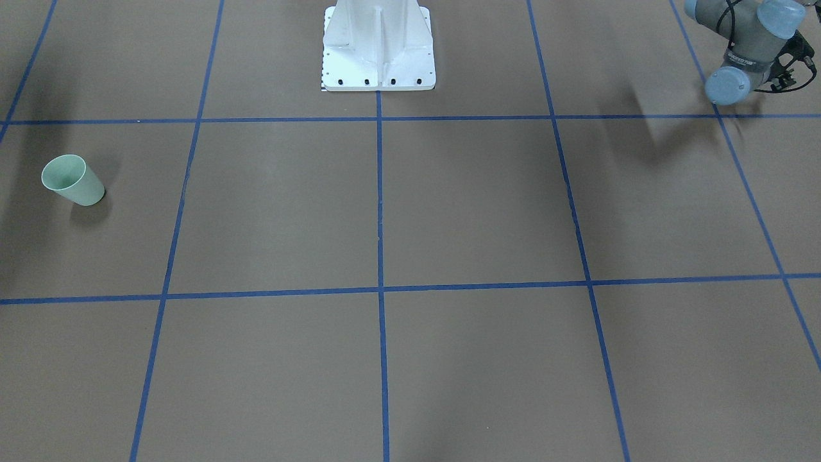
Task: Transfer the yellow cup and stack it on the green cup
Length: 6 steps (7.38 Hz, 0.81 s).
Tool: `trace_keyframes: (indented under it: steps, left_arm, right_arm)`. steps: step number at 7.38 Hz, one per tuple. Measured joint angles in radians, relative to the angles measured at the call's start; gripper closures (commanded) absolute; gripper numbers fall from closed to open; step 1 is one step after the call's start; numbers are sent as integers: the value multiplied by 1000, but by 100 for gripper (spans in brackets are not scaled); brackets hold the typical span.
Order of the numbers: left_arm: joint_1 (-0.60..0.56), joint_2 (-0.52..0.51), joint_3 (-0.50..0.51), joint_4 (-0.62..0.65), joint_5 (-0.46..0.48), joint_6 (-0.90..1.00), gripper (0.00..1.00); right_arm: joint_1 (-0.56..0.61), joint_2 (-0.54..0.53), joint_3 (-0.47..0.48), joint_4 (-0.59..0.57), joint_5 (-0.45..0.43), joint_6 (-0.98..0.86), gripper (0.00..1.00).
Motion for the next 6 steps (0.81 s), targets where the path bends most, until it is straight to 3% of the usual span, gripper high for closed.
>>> trace_keyframes:
  steps: [6]
  left_arm:
    - [1, 4, 7, 1, -104, -2, 1]
  right_arm:
    - [-9, 3, 30, -27, -5, -1, 1]
